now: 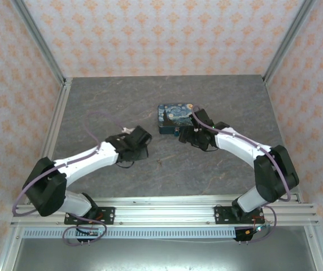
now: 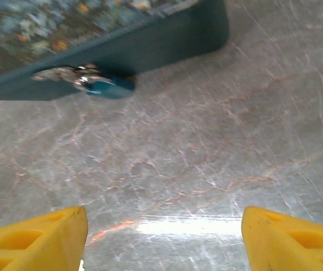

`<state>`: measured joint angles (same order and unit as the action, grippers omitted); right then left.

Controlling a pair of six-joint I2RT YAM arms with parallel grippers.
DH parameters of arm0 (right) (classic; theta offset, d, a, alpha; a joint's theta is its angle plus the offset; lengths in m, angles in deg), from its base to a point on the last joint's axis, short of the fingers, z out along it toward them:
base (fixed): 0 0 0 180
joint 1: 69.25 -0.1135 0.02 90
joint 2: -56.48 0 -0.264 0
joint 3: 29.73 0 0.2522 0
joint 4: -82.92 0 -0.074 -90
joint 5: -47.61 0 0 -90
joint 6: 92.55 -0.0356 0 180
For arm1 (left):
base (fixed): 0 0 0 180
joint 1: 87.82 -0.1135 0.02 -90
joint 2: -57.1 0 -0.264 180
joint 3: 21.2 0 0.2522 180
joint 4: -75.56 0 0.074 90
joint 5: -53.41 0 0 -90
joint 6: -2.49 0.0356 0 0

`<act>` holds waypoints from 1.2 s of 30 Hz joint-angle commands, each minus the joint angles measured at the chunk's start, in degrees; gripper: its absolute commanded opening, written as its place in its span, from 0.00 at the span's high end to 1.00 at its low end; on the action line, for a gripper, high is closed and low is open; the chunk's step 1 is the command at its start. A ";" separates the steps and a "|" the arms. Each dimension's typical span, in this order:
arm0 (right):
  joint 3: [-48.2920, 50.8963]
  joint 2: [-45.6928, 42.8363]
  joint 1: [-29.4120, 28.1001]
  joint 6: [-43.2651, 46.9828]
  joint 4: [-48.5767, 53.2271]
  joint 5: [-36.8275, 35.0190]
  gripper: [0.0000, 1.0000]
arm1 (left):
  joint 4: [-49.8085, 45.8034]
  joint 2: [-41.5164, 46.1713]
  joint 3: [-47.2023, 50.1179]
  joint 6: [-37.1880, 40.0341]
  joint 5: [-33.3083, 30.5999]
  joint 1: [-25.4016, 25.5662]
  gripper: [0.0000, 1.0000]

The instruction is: Unlock a padlock with a key

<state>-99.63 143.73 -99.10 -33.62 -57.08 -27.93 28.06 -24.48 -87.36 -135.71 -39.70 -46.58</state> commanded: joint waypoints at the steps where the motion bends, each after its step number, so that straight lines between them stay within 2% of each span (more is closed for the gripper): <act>1: 1.10 -2.50 -0.17 -1.02 -0.02 -3.37 0.28 | -3.58 -5.47 -5.27 -8.79 -8.64 6.30 0.54; 4: 1.85 -4.03 -0.13 0.24 1.07 -4.89 0.28 | -4.63 -11.68 -10.00 -11.39 -10.07 10.24 0.54; 10: 3.64 -6.45 0.05 2.67 2.83 -7.02 0.27 | -6.40 -20.87 -16.91 -12.05 -9.46 12.47 0.59; 19: 4.86 -5.88 0.31 3.31 1.05 -5.77 0.27 | -7.99 -23.42 -18.61 -12.91 -10.66 12.50 0.70; 36: 4.77 -5.20 0.58 3.73 0.92 -5.74 0.27 | -4.49 -26.07 -15.84 -14.33 -6.93 12.47 0.69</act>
<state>-95.22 138.17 -98.72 -30.80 -56.38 -32.52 23.15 -50.05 -104.30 -148.19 -46.48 -34.28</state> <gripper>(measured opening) 0.725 0.311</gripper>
